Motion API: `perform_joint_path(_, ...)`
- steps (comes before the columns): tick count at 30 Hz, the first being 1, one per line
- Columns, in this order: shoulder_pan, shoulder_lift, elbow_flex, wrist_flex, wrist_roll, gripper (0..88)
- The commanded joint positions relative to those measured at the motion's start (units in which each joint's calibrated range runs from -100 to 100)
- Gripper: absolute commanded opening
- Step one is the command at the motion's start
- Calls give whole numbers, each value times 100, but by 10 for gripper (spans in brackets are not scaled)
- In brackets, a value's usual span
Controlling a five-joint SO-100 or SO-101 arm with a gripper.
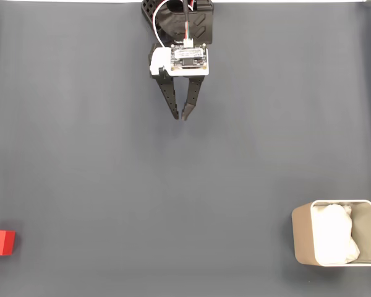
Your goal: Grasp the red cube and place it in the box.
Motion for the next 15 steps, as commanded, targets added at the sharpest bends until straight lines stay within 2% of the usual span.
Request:
perform_joint_path(1,-75,414,-725,-330,63,0)
perform_joint_path(13,-118,2078,-2732,-429,-5,0)
perform_joint_path(15,-54,2823,-3809,-339,-63,0)
